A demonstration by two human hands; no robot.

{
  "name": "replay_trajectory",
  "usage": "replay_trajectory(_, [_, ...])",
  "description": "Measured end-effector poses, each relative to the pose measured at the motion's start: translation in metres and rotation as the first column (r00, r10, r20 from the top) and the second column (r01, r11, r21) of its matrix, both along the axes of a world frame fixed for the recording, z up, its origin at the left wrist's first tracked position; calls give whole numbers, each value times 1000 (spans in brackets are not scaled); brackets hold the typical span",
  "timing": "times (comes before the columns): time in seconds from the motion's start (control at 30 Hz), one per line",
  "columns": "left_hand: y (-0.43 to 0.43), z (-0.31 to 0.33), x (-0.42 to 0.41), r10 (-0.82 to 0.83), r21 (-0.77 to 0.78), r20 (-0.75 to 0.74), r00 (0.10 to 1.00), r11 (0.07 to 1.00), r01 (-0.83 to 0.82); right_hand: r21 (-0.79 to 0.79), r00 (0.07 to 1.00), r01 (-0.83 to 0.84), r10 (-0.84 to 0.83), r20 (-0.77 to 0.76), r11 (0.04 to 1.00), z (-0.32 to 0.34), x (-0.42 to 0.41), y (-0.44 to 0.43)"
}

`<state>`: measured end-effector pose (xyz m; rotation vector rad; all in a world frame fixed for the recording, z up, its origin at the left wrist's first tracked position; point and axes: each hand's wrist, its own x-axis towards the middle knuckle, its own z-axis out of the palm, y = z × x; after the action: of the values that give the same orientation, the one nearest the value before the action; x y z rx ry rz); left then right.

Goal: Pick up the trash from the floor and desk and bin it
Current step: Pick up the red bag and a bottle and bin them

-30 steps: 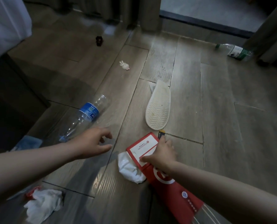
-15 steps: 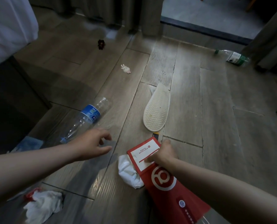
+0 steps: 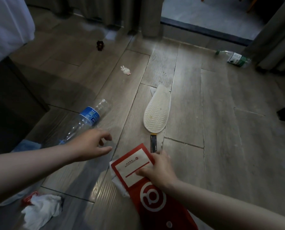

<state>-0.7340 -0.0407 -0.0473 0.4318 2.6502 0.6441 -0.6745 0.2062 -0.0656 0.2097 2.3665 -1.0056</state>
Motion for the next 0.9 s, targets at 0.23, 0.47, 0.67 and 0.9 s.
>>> replay_trajectory(0.23, [-12,-2,4,16,-30,-18,1000,999,-17,138,994,-82,92,-62,987,-21,-32,-4])
replay_trajectory(0.47, [-21,-5,3,62,-62,-19,998,996,-63,183,999,-14,22,-39,983,-32,-39,-14])
replay_trajectory(0.67, [-23,-6,-3,120,-151,-209,970,976,-154,201,999,-4,12,-40,980,-33,-40,-27])
replay_trajectory(0.9, [-35,-15,-19,308,-260,-200,930,898,-354,178,1000,-24,25,-1,984,-31,-40,-29])
